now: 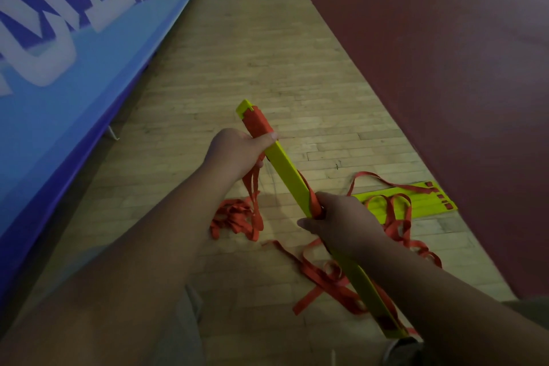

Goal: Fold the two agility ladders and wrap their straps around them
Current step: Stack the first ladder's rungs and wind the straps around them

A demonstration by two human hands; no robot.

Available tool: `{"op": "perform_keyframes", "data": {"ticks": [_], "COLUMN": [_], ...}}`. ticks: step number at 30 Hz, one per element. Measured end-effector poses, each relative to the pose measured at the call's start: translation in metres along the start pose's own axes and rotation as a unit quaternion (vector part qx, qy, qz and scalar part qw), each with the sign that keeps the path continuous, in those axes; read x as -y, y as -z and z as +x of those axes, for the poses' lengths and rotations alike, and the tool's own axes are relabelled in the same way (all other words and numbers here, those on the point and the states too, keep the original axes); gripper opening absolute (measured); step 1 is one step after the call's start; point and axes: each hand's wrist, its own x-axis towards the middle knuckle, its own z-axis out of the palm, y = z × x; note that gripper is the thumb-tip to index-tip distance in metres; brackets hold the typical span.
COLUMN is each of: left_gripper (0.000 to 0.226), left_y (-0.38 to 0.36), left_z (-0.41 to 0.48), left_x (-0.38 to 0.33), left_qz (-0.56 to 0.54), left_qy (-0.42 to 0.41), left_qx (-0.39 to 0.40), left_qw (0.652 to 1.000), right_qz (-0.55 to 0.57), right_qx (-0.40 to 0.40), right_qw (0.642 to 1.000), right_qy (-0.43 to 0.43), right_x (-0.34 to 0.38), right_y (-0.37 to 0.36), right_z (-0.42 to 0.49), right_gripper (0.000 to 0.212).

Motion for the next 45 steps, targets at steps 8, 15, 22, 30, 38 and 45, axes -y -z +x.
{"op": "perform_keyframes", "data": {"ticks": [8, 15, 22, 30, 38, 45], "left_gripper": [0.042, 0.037, 0.03, 0.032, 0.028, 0.024], "left_y": [0.008, 0.023, 0.031, 0.031, 0.023, 0.015], "left_z": [0.007, 0.021, 0.028, 0.028, 0.023, 0.017], "left_x": [-0.006, 0.002, 0.012, 0.019, 0.016, 0.009], "left_qz": [-0.067, -0.216, -0.183, -0.089, -0.059, -0.203], "left_qy": [-0.007, -0.01, -0.038, -0.035, -0.027, 0.02], "left_qx": [0.026, 0.096, 0.15, 0.155, 0.093, 0.106], "left_qw": [0.997, 0.972, 0.971, 0.983, 0.993, 0.973], "right_qz": [0.147, 0.354, 0.336, 0.271, 0.192, 0.186], "right_qx": [0.122, 0.173, 0.158, 0.113, 0.025, -0.008], "right_qw": [0.981, 0.918, 0.928, 0.956, 0.981, 0.982], "right_qy": [-0.025, -0.044, -0.004, -0.009, -0.027, -0.038], "right_x": [0.007, 0.009, 0.006, -0.003, -0.004, -0.004], "right_y": [0.012, 0.027, 0.028, 0.023, 0.016, 0.013], "right_z": [0.003, -0.002, -0.001, 0.004, 0.008, 0.008], "right_gripper": [0.03, 0.027, 0.027, 0.027, 0.035, 0.032]}}
